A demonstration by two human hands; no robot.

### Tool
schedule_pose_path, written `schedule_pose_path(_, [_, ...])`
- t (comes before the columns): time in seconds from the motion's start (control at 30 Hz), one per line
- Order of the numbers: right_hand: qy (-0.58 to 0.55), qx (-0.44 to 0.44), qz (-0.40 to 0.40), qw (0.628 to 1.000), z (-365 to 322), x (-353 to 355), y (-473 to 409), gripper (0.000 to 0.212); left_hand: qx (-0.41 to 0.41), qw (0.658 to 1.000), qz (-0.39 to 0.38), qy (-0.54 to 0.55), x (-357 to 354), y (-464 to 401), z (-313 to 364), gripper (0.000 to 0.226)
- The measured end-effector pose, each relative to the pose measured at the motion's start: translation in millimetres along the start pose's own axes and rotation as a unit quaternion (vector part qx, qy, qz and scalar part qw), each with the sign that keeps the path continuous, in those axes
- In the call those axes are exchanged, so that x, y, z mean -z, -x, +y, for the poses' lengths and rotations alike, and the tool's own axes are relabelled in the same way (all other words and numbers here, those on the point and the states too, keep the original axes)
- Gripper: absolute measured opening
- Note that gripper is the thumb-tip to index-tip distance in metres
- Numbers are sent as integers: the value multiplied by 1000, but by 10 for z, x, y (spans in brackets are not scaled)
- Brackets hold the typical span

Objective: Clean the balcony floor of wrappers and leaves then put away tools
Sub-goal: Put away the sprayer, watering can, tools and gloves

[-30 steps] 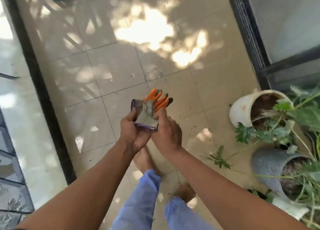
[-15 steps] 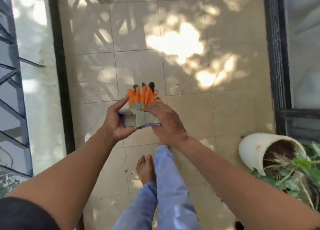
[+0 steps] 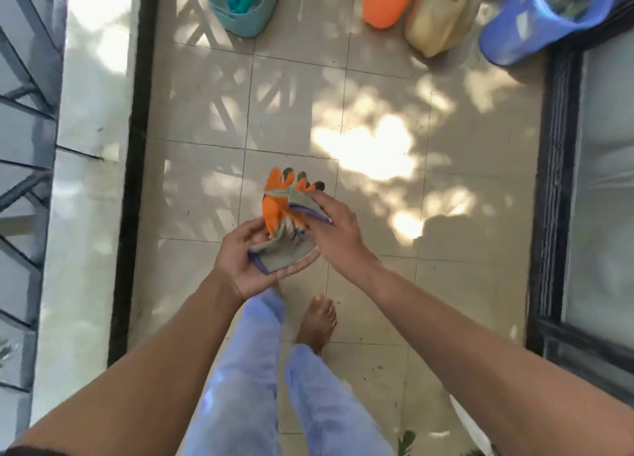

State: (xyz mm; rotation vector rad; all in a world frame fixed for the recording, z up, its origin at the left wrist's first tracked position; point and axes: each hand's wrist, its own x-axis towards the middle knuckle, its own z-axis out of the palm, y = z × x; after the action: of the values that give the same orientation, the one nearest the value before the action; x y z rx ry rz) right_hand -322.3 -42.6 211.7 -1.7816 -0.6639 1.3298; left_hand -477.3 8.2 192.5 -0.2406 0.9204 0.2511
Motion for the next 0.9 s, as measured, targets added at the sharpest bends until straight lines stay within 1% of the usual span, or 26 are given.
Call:
schedule_pose_path(0.07, [-45,-19,-4,999,-146,-33,-216,25,-31,999,33,6,-134,-117,158,30])
schedule_pose_path(0.13, [-58,-37,-12,998,-276,-66,-410,24,-37,996,74,15,-242,-252,339,25])
schedule_pose_path(0.2, [-66,-50,-10,996,-440,-107,-597,21,-14,995,94,7,-329,-392,550,27])
schedule_pose_path(0.27, [-85,-85,16,993,-583,-156,-821,19,40,994,98,2,-409,-452,827,24])
schedule_pose_path(0.3, [-100,-107,24,989,-665,-175,-920,25,63,993,95,3,-441,-451,976,28])
schedule_pose_path(0.33, [-127,-121,32,984,-815,-197,-1006,28,77,993,95,-3,-466,-446,1128,46])
schedule_pose_path(0.37, [-130,-122,33,983,-910,-210,-1122,28,89,993,79,7,-492,-439,1287,64])
schedule_pose_path(0.4, [-144,-126,39,981,-1047,-209,-1241,24,97,992,74,14,-514,-446,1444,74])
schedule_pose_path(0.43, [-139,-127,47,981,-1134,-176,-1362,19,102,993,65,12,-563,-436,1590,77])
schedule_pose_path(0.47, [-142,-120,65,980,-1305,-188,-1485,18,99,992,72,-11,-610,-444,1729,74])
schedule_pose_path(0.5, [-121,-99,80,984,-1345,-163,-1630,18,92,992,84,-30,-656,-474,1890,66])
schedule_pose_path(0.53, [-99,-80,86,988,-1374,-108,-1746,15,75,990,103,-54,-703,-520,2039,53])
schedule_pose_path(0.57, [-81,-75,77,991,-1407,-86,-1847,6,67,985,133,-91,-771,-540,2166,39])
schedule_pose_path(0.63, [-18,-136,65,988,-1132,18,-2058,30,45,969,193,-151,-891,-614,2401,17])
schedule_pose_path(0.67, [-6,-147,39,988,-954,90,-2182,23,31,964,204,-170,-944,-663,2519,13])
schedule_pose_path(0.7, [-9,-137,56,989,-836,96,-2318,20,13,963,205,-175,-998,-714,2635,18])
schedule_pose_path(0.73, [14,-142,56,988,-804,131,-2430,23,-4,963,203,-176,-1061,-774,2722,19])
schedule_pose_path(0.77, [19,-135,70,988,-1001,68,-2481,21,-22,964,200,-176,-1129,-807,2772,16])
schedule_pose_path(0.8, [69,-121,65,988,-1282,-3,-2590,18,-30,961,202,-188,-1170,-829,2802,14])
schedule_pose_path(0.83, [70,-80,77,991,-1409,-76,-2754,28,-29,963,194,-186,-1259,-822,2869,12])
schedule_pose_path(0.87, [121,-51,90,987,-1700,-151,-2865,34,-47,967,190,-161,-1326,-859,2970,15])
schedule_pose_path(0.9, [134,-41,66,988,-1964,-205,-2914,32,-65,967,190,-153,-1392,-868,3032,15])
